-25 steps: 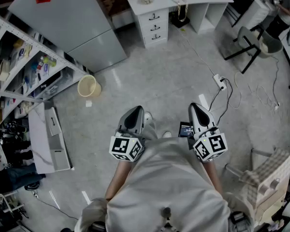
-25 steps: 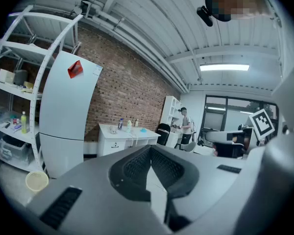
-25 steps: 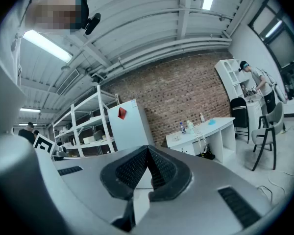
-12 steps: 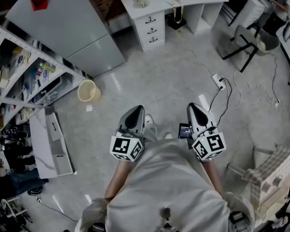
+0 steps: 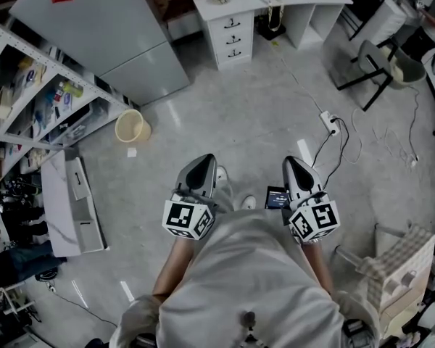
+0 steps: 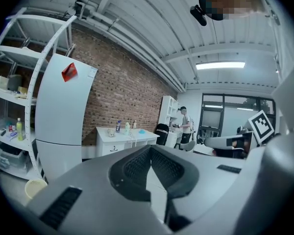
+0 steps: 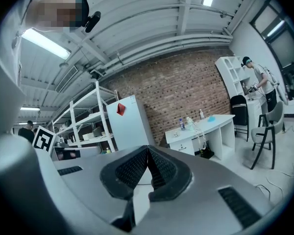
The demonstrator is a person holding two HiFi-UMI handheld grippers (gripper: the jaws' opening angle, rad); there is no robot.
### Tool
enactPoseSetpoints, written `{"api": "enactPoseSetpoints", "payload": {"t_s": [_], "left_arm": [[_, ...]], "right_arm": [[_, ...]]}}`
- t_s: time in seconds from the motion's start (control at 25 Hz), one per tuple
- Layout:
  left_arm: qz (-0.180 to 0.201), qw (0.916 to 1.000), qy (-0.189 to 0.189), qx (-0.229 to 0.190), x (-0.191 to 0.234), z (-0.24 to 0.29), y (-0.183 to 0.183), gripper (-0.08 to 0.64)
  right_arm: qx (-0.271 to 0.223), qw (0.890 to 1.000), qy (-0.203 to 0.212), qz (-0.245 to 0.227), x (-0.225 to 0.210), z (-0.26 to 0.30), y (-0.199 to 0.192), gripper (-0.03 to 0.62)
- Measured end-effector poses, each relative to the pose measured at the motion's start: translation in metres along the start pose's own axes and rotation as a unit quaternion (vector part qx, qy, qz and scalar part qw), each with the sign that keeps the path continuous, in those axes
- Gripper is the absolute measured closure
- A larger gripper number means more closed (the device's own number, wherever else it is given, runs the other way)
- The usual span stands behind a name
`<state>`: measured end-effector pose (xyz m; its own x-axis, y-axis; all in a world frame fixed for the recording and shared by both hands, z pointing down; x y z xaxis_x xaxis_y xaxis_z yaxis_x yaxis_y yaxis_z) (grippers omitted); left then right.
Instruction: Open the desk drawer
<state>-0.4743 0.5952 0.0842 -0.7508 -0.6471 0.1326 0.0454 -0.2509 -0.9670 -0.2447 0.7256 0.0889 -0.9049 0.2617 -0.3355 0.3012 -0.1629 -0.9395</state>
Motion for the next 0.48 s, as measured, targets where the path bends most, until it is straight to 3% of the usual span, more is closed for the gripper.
{"api": "enactPoseSetpoints", "payload": {"t_s": [0.32,0.48], "left_arm": [[-0.019,0.9997,0.011,0.011,0.035,0.034,-0.001,0.552],[-0.019,0.9996,-0.007,0.017,0.06,0.067,0.012,0.552]], "right_arm": [[0.014,1.0,-0.007,0.012,-0.017,0.042,0.001,0.566],[0.009,1.0,-0.018,0.016,-0.023,0.076,0.013,0.566]]}}
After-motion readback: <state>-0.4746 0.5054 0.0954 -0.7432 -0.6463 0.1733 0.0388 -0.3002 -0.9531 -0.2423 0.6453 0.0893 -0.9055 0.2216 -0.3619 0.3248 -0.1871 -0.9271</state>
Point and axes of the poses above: the fingertips, and each gripper's own axes: z forward along the fingers, x to its left, y out of its top, the point moved 8 cm from there along -z, backward along the fingers, and after that the axes turned 14 degrees about y, right-handed, at the moved point
